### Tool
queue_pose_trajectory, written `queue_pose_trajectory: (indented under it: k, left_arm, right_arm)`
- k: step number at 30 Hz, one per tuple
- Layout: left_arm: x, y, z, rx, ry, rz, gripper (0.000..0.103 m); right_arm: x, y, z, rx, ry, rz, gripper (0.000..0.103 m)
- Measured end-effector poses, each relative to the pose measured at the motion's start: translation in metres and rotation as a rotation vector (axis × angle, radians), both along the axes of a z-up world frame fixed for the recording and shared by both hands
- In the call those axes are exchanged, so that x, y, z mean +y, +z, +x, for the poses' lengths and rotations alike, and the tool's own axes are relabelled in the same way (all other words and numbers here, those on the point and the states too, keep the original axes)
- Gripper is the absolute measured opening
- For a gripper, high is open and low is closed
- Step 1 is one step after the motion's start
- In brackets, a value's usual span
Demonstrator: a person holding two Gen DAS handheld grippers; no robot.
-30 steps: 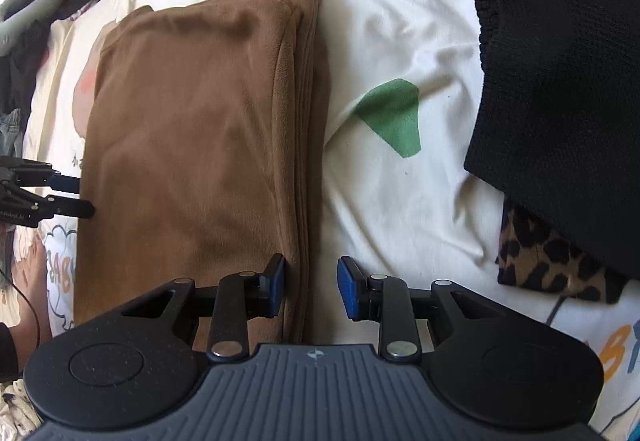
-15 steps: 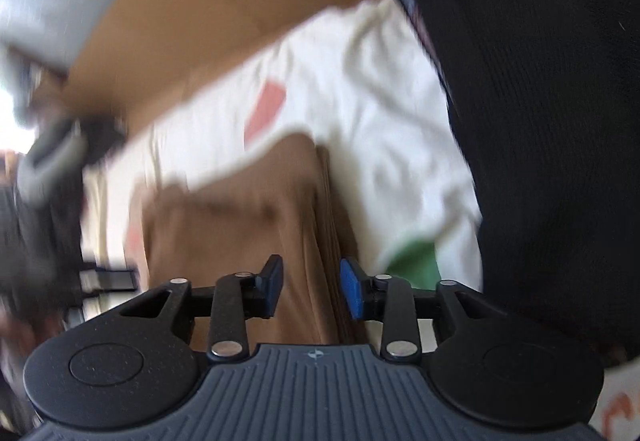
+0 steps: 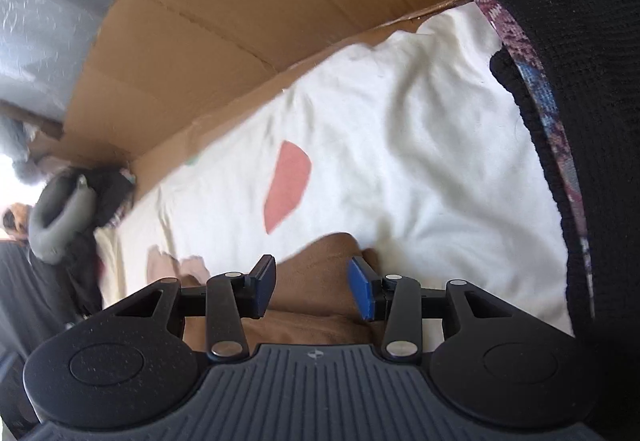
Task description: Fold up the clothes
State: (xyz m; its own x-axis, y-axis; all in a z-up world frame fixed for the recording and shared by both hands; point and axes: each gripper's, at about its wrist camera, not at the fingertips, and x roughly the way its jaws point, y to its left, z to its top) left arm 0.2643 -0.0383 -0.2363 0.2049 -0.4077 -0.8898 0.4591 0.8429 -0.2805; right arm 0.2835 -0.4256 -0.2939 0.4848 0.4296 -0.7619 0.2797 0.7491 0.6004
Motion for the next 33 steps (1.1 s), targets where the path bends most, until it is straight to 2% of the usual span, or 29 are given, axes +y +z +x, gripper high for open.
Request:
queue_pose_trajectory:
  k: [1, 3, 9, 12, 15, 18, 21, 30, 33]
  left_arm:
    - [0.0, -0.001, 0.001, -0.002, 0.016, -0.028, 0.06]
    - [-0.002, -0.005, 0.004, 0.01, 0.022, -0.034, 0.061]
    - [-0.006, -0.018, 0.008, 0.031, -0.01, -0.004, 0.061]
    - [0.0, -0.018, 0.01, 0.035, 0.019, -0.019, 0.061]
    - [0.004, -0.017, 0.007, 0.038, 0.019, -0.037, 0.061]
    - [0.005, -0.016, 0.004, 0.03, 0.015, -0.029, 0.062]
    - [0.006, -0.02, 0.003, 0.048, 0.022, -0.031, 0.062]
    - [0.001, -0.031, -0.007, 0.093, 0.004, 0.006, 0.062]
    - [0.0, -0.025, -0.01, 0.104, 0.007, 0.053, 0.061]
  right_arm:
    - [0.001, 0.001, 0.0, 0.001, -0.01, -0.01, 0.048]
    - [0.002, -0.001, 0.0, 0.017, -0.022, -0.049, 0.048]
    - [-0.001, -0.013, 0.0, 0.072, -0.015, -0.016, 0.047]
    - [0.002, -0.008, -0.003, 0.053, 0.016, 0.003, 0.046]
    - [-0.001, 0.0, -0.007, 0.024, 0.022, 0.036, 0.033]
    - [-0.005, 0.008, -0.008, -0.024, 0.011, 0.045, 0.031]
    - [-0.005, 0.01, -0.007, -0.038, 0.014, 0.037, 0.018]
    - [0.005, 0.015, -0.017, -0.049, 0.04, -0.097, 0.019]
    - [0.014, 0.024, -0.027, -0.031, 0.082, -0.118, 0.023]
